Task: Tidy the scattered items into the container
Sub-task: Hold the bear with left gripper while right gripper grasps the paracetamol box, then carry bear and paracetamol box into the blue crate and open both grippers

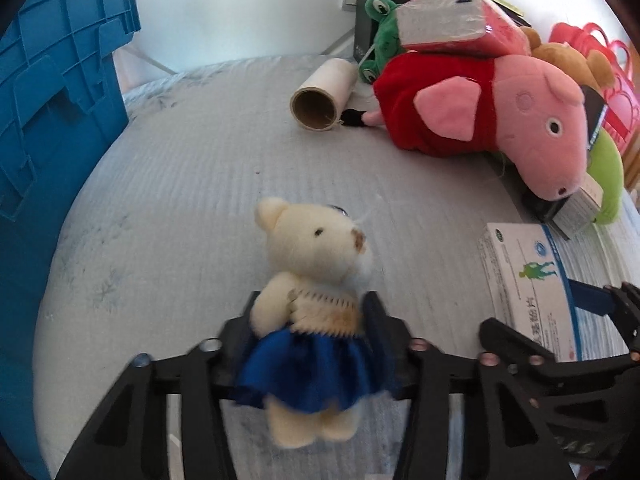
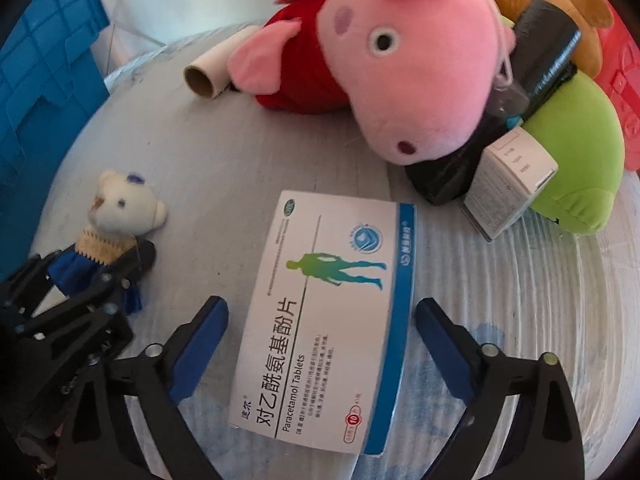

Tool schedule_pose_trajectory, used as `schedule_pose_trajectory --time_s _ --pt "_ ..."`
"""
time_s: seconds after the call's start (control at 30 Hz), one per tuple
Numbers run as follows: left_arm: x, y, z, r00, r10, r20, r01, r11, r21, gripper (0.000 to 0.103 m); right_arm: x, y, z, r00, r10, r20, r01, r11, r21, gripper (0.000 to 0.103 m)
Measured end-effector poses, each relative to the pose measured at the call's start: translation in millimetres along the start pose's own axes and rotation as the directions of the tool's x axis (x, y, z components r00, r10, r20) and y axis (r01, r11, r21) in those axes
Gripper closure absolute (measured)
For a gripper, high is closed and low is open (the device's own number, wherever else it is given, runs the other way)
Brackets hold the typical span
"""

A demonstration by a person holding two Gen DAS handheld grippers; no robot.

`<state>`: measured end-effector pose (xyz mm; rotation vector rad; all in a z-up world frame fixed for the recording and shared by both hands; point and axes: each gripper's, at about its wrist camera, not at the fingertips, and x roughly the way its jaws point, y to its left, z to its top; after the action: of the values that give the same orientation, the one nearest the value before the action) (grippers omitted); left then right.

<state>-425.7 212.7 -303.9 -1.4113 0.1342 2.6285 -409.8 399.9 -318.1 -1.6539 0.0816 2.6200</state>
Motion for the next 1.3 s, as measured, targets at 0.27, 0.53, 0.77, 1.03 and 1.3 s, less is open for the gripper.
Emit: schedule_pose_trajectory --time_s 0.27,0.53,0.77,1.03,1.3 --pt "-21 -14 -11 1.000 0.003 0.031 -0.003 1.000 0.021 0.076 -8 0 -8 1.000 0.012 0.029 -0.012 1.000 0.012 0.028" --pt "-75 -29 -20 0.993 -0.031 0.110 0.026 0.998 0.053 0.076 -63 -7 -33 0.993 -0.004 0.120 -0.001 0.999 0.046 0.028" --pt "-143 -36 -16 0.983 -0.048 0.178 0.035 0.997 0.072 0.076 -142 -21 -52 0.975 -0.045 0.218 0.030 0.997 0.071 0.028" --pt "-235 -28 -16 0.957 0.020 0.288 -0.025 1.000 0.014 0.076 -225 -2 -45 0.937 0.001 0.350 -0.002 1.000 0.001 0.028" --pt "-316 22 -13 0.913 0.158 0.375 -0.135 0.987 -0.086 0.076 -307 46 -34 0.881 0.112 0.460 -0.057 0.990 -0.131 0.028"
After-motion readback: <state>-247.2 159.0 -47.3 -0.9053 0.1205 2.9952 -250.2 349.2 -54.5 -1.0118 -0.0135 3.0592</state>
